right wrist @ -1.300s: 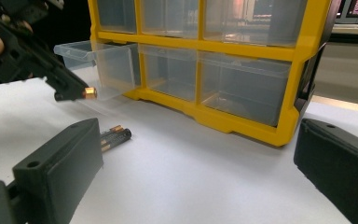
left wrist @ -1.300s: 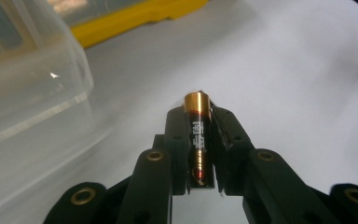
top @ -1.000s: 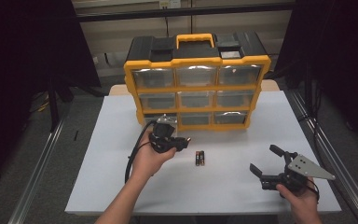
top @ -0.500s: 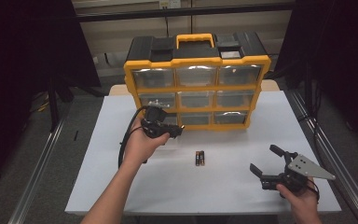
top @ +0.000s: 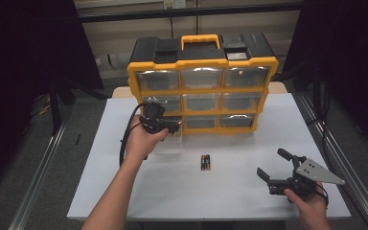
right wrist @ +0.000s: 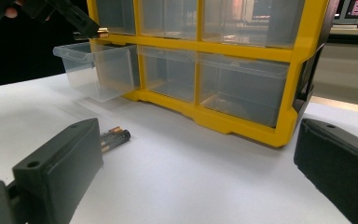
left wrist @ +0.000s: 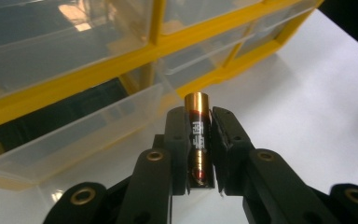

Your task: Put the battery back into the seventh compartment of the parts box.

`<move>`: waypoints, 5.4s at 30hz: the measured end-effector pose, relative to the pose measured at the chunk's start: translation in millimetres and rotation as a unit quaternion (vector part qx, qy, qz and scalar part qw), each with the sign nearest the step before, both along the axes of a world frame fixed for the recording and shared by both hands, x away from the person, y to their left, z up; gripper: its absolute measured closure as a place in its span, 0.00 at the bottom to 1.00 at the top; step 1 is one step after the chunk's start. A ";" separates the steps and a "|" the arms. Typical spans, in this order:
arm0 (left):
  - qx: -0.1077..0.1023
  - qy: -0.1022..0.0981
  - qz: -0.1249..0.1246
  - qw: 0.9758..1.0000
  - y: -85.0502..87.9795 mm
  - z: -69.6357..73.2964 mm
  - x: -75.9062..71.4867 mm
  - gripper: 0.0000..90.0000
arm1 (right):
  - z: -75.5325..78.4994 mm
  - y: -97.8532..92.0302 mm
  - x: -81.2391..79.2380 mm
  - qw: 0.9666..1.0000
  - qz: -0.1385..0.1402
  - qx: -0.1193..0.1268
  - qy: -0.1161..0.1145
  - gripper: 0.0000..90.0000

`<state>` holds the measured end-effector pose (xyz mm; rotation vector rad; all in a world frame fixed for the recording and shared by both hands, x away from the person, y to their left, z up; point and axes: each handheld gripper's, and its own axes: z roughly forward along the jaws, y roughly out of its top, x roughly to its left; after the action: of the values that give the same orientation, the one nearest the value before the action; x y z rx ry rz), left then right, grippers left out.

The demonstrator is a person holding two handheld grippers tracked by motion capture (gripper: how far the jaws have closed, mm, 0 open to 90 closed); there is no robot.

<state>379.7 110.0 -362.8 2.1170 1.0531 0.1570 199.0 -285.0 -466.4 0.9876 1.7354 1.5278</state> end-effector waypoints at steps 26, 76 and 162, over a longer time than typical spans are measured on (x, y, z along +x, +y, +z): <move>-0.045 -0.020 -0.044 0.998 -10.3 -1.7 -18.0 0.46 | 0.1 0.0 -0.2 1.000 0.004 0.000 -0.001 0.01; -0.005 -0.042 -0.139 0.989 -69.7 -69.0 -65.8 0.37 | 0.3 0.0 -0.4 1.000 0.006 0.002 -0.001 0.01; -0.035 0.021 -0.094 0.995 -40.8 -17.7 -54.4 0.86 | 0.7 0.3 -0.9 1.000 0.007 0.001 -0.001 0.01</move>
<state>325.3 69.2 -380.5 2.1500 0.8653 -0.0145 198.0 -284.8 -465.7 0.9774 1.7422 1.5395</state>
